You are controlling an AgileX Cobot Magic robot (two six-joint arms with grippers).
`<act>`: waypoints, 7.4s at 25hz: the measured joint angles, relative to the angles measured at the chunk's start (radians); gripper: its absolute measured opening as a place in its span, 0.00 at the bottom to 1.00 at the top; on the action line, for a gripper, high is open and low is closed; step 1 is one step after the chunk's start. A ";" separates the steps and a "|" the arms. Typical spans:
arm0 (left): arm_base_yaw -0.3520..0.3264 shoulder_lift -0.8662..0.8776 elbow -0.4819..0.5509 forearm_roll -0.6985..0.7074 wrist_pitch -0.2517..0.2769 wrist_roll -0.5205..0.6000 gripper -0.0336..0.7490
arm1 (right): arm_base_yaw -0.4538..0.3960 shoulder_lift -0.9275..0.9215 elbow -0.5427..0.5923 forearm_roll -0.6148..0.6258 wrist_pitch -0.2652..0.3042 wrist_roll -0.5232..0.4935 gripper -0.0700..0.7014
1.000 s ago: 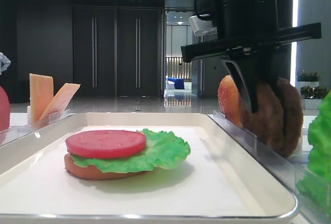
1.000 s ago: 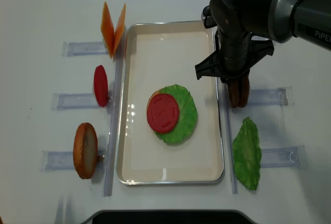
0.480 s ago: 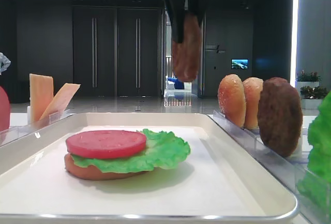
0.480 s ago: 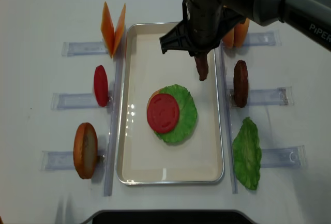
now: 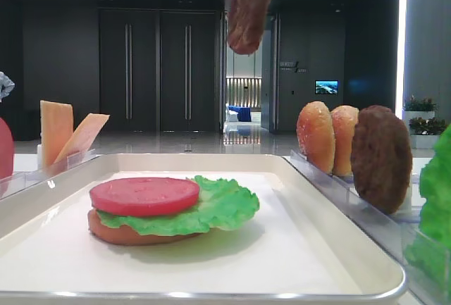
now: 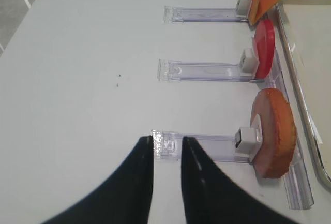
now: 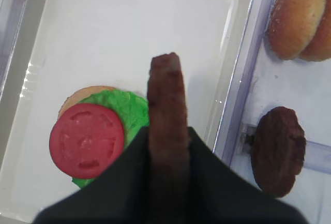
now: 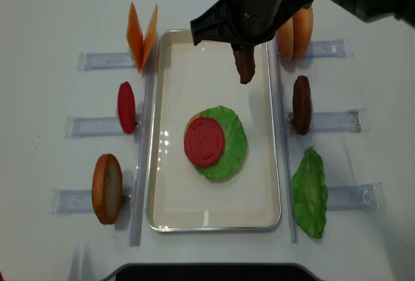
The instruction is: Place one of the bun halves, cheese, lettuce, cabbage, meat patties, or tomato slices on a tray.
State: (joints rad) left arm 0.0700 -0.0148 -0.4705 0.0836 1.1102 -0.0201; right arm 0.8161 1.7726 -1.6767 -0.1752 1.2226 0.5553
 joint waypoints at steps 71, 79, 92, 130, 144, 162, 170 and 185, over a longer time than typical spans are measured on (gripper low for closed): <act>0.000 0.000 0.000 0.000 0.000 0.000 0.22 | -0.048 0.069 0.452 0.772 -0.629 -0.627 0.30; 0.000 0.000 0.000 0.000 0.000 0.000 0.22 | -0.048 0.070 0.452 0.754 -0.629 -0.648 0.59; 0.000 0.000 0.000 0.000 0.000 0.000 0.22 | -0.082 0.073 0.452 0.484 -0.573 -0.555 0.80; 0.000 0.000 0.000 0.000 0.000 0.000 0.22 | -0.816 -0.094 0.216 0.212 -0.007 -0.473 0.77; 0.000 0.000 0.000 0.000 0.000 0.000 0.22 | -0.808 -0.668 0.705 0.148 -0.004 -0.438 0.71; 0.000 0.000 0.000 0.000 0.000 0.000 0.22 | -0.808 -1.292 1.162 0.144 -0.084 -0.486 0.70; 0.000 0.000 0.000 0.000 0.000 0.000 0.22 | -0.808 -1.500 1.163 0.175 -0.087 -0.529 0.69; 0.000 0.000 0.000 0.000 0.000 0.000 0.22 | -0.808 -1.781 1.169 0.175 -0.087 -0.534 0.65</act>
State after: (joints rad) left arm 0.0700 -0.0148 -0.4705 0.0836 1.1102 -0.0201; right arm 0.0083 -0.0080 -0.5076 0.0000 1.1359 0.0215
